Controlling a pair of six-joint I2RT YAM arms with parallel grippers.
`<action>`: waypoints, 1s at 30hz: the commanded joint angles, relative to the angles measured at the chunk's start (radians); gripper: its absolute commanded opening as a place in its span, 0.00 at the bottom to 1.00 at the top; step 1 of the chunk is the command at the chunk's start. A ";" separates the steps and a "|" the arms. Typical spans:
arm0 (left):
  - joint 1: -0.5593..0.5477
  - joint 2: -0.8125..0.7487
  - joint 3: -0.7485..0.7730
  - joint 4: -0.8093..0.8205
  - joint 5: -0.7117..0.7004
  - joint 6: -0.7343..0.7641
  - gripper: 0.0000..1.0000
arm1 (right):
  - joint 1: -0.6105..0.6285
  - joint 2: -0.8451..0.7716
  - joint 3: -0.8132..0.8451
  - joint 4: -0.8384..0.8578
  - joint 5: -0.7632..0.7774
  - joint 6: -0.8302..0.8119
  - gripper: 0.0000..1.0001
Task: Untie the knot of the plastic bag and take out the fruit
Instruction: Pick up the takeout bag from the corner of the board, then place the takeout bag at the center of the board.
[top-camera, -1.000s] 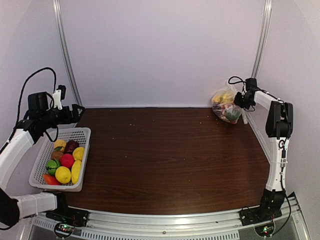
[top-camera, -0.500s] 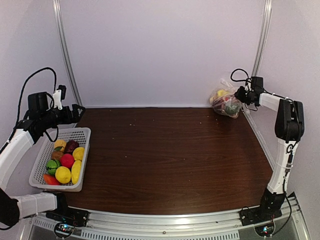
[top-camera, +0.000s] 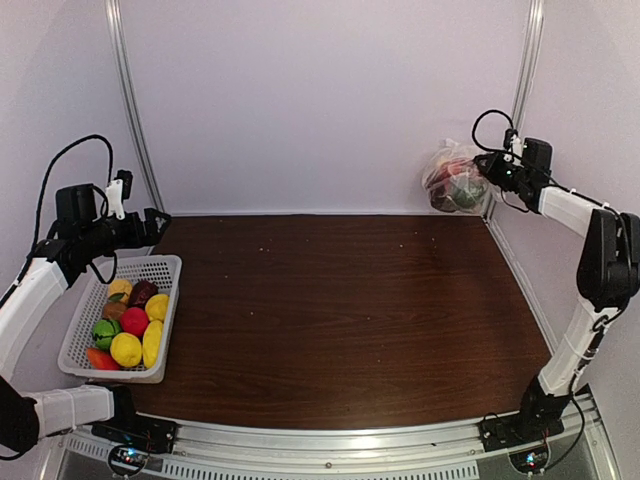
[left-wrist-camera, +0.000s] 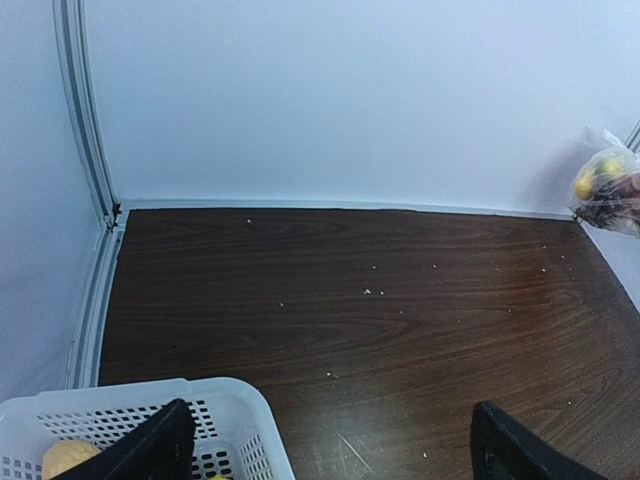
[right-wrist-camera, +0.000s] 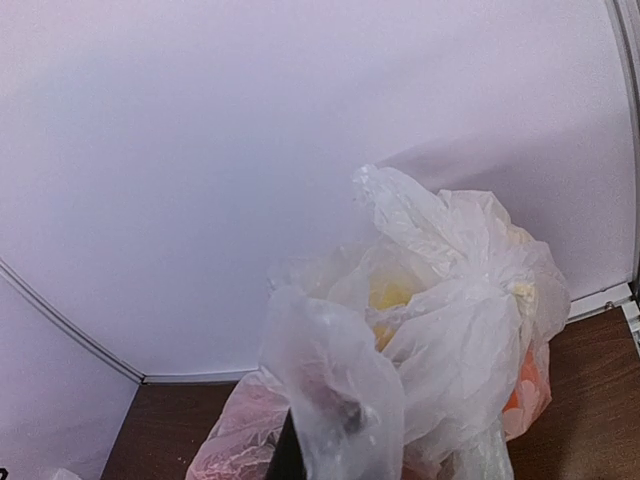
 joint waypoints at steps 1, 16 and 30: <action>0.011 -0.005 -0.007 0.017 0.016 -0.009 0.98 | 0.029 -0.146 -0.051 0.114 -0.062 -0.010 0.00; 0.010 0.008 -0.022 0.036 0.049 -0.017 0.98 | 0.449 -0.562 -0.273 -0.206 0.082 -0.234 0.00; -0.068 0.000 -0.044 0.068 0.077 0.012 0.96 | 0.959 -0.658 -0.532 -0.115 0.263 -0.148 0.00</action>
